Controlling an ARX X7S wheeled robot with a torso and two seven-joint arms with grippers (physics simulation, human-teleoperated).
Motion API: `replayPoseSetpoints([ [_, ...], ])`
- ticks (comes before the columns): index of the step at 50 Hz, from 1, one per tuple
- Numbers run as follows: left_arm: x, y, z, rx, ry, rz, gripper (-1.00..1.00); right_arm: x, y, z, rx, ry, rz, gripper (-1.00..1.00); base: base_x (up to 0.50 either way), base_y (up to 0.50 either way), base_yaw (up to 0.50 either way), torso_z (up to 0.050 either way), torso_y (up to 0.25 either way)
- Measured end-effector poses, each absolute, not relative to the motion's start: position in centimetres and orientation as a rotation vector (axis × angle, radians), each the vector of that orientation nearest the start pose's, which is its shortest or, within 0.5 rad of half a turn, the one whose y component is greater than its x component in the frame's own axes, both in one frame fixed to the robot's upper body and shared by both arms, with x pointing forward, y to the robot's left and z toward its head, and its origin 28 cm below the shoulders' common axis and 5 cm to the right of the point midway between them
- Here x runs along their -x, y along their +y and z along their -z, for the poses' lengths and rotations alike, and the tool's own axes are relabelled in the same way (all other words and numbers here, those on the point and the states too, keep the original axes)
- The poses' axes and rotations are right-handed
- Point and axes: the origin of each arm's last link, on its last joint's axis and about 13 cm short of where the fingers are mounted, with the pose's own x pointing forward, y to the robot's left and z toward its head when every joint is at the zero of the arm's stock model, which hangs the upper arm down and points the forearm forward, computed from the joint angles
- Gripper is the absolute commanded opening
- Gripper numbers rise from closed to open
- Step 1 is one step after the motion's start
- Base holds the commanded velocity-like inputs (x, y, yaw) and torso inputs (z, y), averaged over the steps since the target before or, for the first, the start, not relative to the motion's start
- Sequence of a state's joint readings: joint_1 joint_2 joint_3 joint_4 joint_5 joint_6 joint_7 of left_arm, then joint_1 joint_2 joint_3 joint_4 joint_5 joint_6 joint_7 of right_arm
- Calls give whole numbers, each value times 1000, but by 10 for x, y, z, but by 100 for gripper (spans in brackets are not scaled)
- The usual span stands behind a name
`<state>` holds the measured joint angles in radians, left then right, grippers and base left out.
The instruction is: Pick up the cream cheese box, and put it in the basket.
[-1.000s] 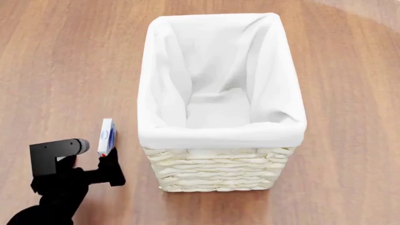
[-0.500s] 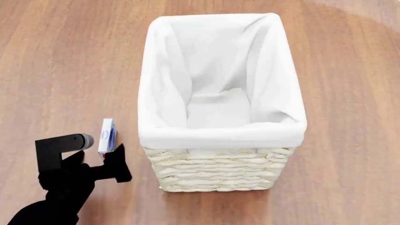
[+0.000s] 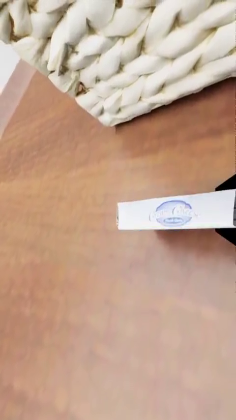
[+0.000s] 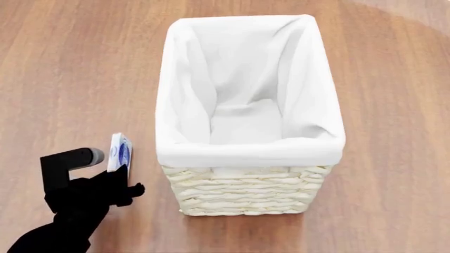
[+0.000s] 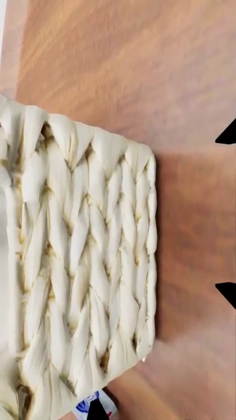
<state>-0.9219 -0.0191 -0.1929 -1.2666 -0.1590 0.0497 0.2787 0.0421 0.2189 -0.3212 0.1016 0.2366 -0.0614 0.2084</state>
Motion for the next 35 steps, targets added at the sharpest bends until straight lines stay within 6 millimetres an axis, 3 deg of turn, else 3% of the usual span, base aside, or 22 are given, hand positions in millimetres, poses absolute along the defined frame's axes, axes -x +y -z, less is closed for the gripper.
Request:
replayPoseSetpoints([
  [21,-370,231,-47,240,275,119,-100,-209,-91,0,5,60,-76,100,0,0,0,0,0],
  [35,-356,255,-133,-52,184,43,-100,-207,-92,-1,-4,55,-74,100,0,0,0,0,0],
])
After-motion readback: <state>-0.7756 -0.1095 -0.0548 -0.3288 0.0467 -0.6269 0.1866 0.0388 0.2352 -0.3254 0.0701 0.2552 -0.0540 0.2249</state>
